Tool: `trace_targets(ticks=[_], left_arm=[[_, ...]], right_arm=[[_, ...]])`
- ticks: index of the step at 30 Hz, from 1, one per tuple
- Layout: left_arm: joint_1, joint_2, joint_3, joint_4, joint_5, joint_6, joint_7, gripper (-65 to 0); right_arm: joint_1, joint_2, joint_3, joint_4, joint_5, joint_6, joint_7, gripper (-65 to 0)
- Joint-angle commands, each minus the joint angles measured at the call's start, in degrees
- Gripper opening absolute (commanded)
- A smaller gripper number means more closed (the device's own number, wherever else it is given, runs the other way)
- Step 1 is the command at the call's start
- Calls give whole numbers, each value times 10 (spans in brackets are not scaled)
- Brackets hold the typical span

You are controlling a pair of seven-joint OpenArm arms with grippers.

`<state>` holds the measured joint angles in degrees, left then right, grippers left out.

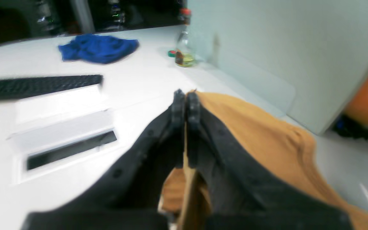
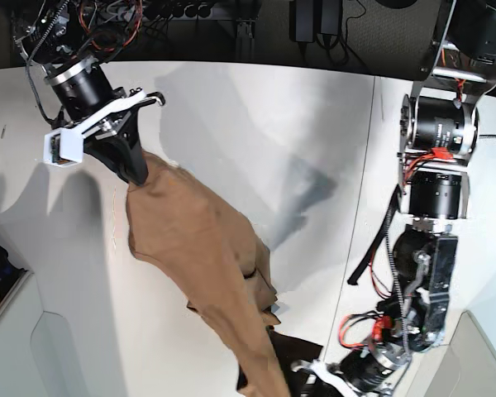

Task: Layout the t-shirt on the table in an organized manner, then fold the t-shirt properly
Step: 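Raise the shirt high with both grippers and shake it out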

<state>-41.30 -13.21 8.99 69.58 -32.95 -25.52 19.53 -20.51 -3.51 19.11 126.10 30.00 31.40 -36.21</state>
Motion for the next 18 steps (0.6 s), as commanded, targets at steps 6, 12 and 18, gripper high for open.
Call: trace_targets(ticks=[6, 12, 18], left_arm=[[-24, -83, -120, 36, -125, -59, 61, -650], [-24, -159, -176, 105, -164, -65, 74, -650], [-24, -191, -183, 186, -187, -64, 88, -650]], right_arm=[[0, 0, -123, 12, -22, 1, 17, -650], [0, -4, -249, 13, -48, 2, 19, -650], [0, -37, -306, 54, -93, 1, 28, -650]])
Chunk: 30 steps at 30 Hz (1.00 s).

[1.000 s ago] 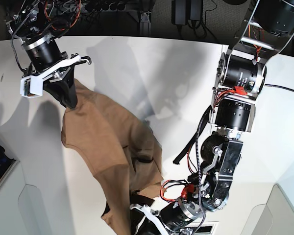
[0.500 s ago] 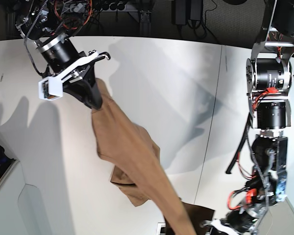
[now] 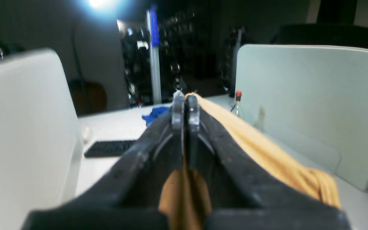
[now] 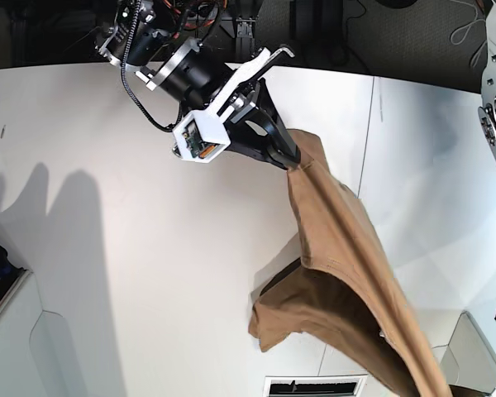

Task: Layout the t-shirt on the table in an organized manner, then fold the t-shirt properly
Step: 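Raise the shirt high with both grippers and shake it out, then lay the shirt down on the table and release with the left gripper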

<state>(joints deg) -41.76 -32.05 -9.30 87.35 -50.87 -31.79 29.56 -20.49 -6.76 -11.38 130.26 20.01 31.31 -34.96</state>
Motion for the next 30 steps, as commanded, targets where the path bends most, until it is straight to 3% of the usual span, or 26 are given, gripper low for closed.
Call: trace_targets(ticks=[1, 5, 10, 18, 21, 23, 26, 29, 30], left_arm=[[-19, 2, 5, 18, -14, -2, -10, -650], [-19, 50, 57, 42, -3, -2, -10, -650], [-15, 152, 153, 25, 71, 2, -27, -650], [10, 289, 219, -74, 108, 15, -53, -650], [29, 332, 229, -104, 130, 9, -54, -650], [38, 351, 246, -128, 130, -15, -57, -650], [53, 373, 280, -158, 132, -19, -67, -650], [75, 390, 314, -177, 160, -19, -90, -547], [82, 394, 325, -181, 167, -19, -94, -492]], right_arm=[[0, -10, -1, 24, 1, 2, 15, -650], [-3, -15, 2, 47, -39, 0, 15, -650], [-13, -15, 59, 47, -50, -1, 15, -650], [-13, -14, 256, 47, -44, -20, 12, -650], [-13, 3, 334, 47, -28, -52, -12, -650], [-13, 13, 379, 47, -26, -76, -24, -650], [-13, 22, 443, 47, -27, -102, -31, -650], [-13, 22, 492, 47, -26, -118, -33, -650], [-13, 22, 502, 47, -26, -125, -33, -590]])
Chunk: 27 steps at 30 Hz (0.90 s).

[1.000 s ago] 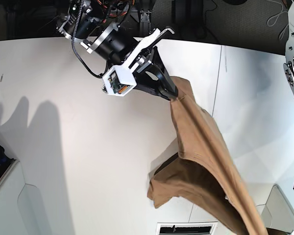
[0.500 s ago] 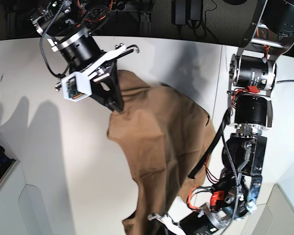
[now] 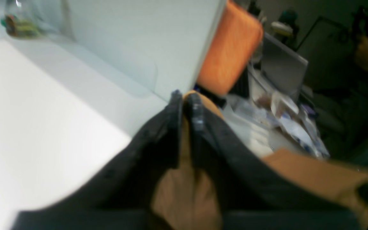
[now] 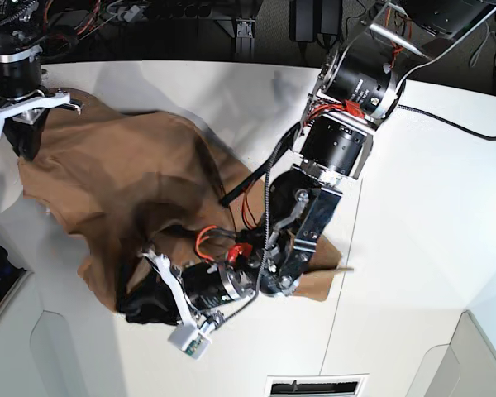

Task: Layout the t-shirt on the table in an organized manner, then fold the t-shirt properly
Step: 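Lay the shirt down on the table and release with the left gripper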

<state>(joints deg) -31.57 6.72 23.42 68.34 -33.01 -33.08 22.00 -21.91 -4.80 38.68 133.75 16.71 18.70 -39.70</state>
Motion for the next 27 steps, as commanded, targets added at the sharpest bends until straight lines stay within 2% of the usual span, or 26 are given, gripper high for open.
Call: trace_targets(ticks=[1, 3, 4, 7, 11, 13, 18, 19, 20, 22, 23, 25, 27], left_arm=[[-14, 11, 7, 7, -4, -6, -19, -434], [-7, 12, 24, 7, -5, -6, -19, -328], [-6, 12, 30, 7, -6, -6, -18, -296], [-8, 11, 30, 13, -6, -6, 3, -287], [-8, 4, -12, 48, -6, -6, 60, -287], [-8, -18, -25, 68, -20, -6, 77, -287], [2, -97, -29, 81, -23, -6, 79, -289], [10, -110, -29, 81, -24, -6, 79, -290], [19, -121, -29, 81, -24, -6, 78, -299], [43, -137, -29, 81, -23, -6, 78, -371], [56, -143, -29, 81, -23, -6, 78, -427], [84, -152, -29, 81, -23, -7, 76, -537], [113, -159, -29, 81, -23, -7, 73, -614]], right_arm=[[2, 2, 8, 12, 7, -7, 14, -494], [2, 2, 12, 12, 12, -9, 15, -348], [2, 2, 12, 12, 19, -9, 15, -312], [3, 2, 12, 12, 45, -9, 16, -305], [13, 2, 12, 12, 82, -3, 17, -305], [16, 2, 5, 12, 86, -3, 19, -305], [16, 2, -34, 7, 74, -3, 50, -309], [16, 3, -46, -13, 62, 0, 64, -341], [19, 5, -59, -37, 48, 9, 74, -407], [33, 19, -85, -91, 25, 17, 77, -604], [43, 27, -99, -120, 18, 17, 78, -650], [67, 43, -121, -178, 0, 18, 78, -650], [89, 54, -138, -227, -21, 27, 78, -650]])
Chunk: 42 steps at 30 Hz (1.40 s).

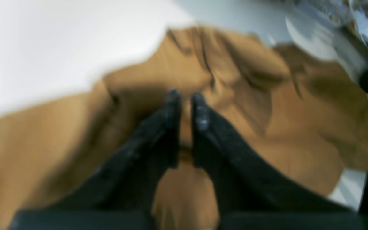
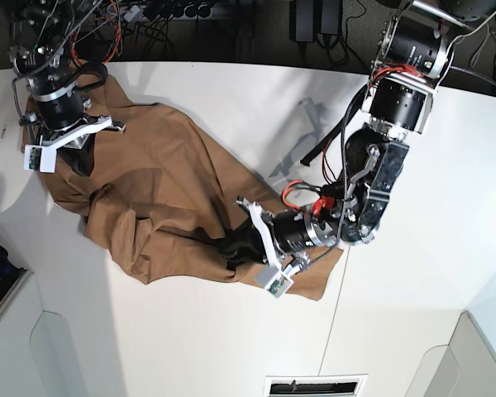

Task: Layout the t-shirt on the table in an organized manner, then fold the t-shirt properly
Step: 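Lay the shirt down on the table and release with the left gripper, then grasp the shirt fabric near the hem with the left gripper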

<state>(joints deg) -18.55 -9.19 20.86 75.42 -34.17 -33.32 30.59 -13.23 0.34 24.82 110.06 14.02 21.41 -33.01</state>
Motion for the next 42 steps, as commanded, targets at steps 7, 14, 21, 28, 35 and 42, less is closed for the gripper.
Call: trace_targets(ticks=[7, 14, 21, 28, 35, 42], left_arm=[[59, -8, -3, 10, 23, -10, -47, -650], [99, -28, -3, 9, 91, -5, -63, -650], [119, -73, -3, 9, 92, -3, -68, -650], [162, -113, -42, 33, 61, 17, -52, -650], [257, -121, -133, 166, 16, -8, -41, -650], [285, -120, -169, 255, 0, -8, -42, -650]], right_arm=[[47, 9, -21, -90, -12, 0, 19, -650], [66, 32, -21, -154, -23, 1, 26, -650], [65, 46, -21, -156, -23, 1, 26, -650], [65, 46, -21, -156, -25, 0, 26, -650], [66, 46, -21, -148, 19, 1, 32, -650], [68, 33, -22, -102, 113, 73, 28, -650]])
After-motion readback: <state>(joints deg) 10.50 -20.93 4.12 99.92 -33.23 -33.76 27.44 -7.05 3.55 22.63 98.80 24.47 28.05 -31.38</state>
